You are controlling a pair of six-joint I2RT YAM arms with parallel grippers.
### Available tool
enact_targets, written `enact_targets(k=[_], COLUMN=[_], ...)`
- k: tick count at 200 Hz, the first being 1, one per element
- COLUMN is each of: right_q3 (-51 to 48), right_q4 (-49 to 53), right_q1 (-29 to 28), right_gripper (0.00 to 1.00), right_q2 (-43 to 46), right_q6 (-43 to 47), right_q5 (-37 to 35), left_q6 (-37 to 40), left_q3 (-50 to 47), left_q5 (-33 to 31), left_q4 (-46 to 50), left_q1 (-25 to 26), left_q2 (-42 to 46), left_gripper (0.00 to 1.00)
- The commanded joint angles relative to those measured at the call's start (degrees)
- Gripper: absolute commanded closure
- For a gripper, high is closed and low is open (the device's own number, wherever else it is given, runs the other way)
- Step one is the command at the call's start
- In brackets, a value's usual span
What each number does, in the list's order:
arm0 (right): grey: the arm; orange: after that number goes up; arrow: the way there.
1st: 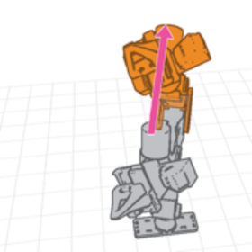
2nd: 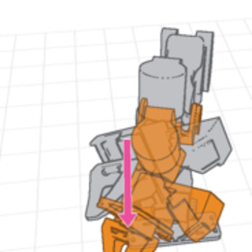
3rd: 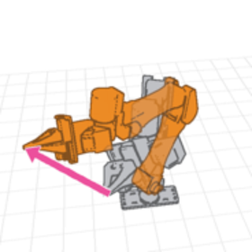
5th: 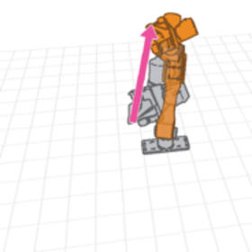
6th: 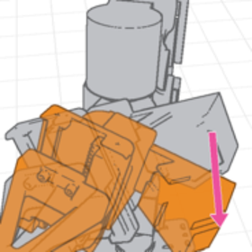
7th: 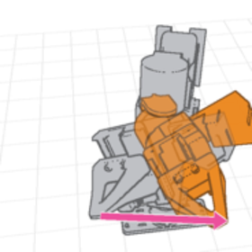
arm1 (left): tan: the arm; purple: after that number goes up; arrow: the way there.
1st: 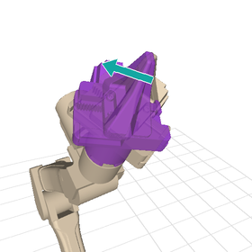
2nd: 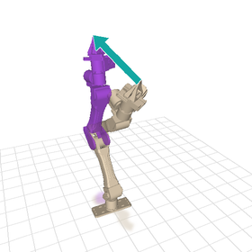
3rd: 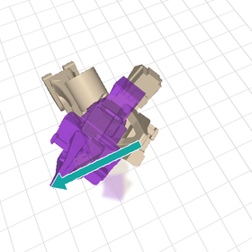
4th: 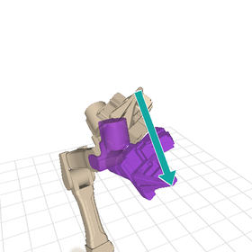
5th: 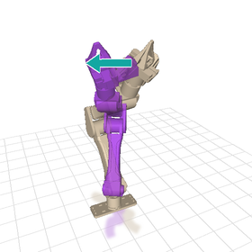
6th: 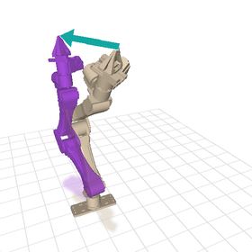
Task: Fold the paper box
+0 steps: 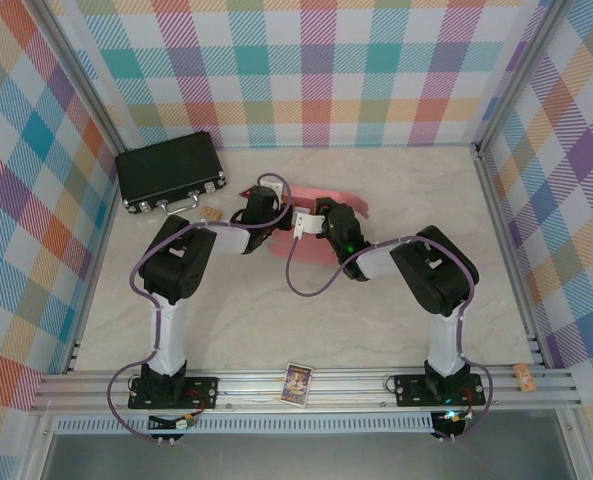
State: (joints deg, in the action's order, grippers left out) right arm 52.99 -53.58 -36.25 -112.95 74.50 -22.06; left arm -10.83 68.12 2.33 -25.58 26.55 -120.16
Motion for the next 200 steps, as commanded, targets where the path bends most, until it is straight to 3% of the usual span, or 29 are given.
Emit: enact_targets(k=[1, 59, 85, 127, 150, 176, 200], right_q3=[-0.2, -3.3, -5.5, -4.9, -3.7, 0.9, 3.2], right_q4=[-0.2, -2.5, 0.3, 23.7, 31.3, 42.9, 47.6], right_q1=[-0.8, -1.8, -2.9, -3.4, -2.8, 2.3, 8.5], right_gripper=[0.87, 0.43, 0.33, 0.29, 0.28, 0.28, 0.29], right_q2=[-0.6, 2.8, 7.7, 21.2, 26.4, 28.4, 28.4], right_q6=[-2.5, -5.3, -9.7, -28.6, -37.3, -49.2, -57.6], right_q5=[0.3, -1.8, -2.4, 1.9, 4.6, 10.2, 17.4], left_q6=[0.8, 2.9, 3.6, 4.0, 4.6, 4.9, 5.6], left_q3=[-2.0, -6.2, -8.1, -10.7, -11.9, -13.5, -14.4], left_q5=[-1.2, -6.4, -8.6, -11.0, -12.6, -13.5, -14.6], left_q4=[0.7, 3.0, 4.2, 7.0, 8.9, 11.1, 13.1], left_q1=[0.6, 0.7, 0.7, 0.9, 1.2, 1.9, 2.5], left_q2=[3.7, 8.0, 9.7, 13.1, 14.9, 17.3, 19.5], left_gripper=[0.96, 0.97, 0.97, 0.98, 0.98, 0.98, 0.98])
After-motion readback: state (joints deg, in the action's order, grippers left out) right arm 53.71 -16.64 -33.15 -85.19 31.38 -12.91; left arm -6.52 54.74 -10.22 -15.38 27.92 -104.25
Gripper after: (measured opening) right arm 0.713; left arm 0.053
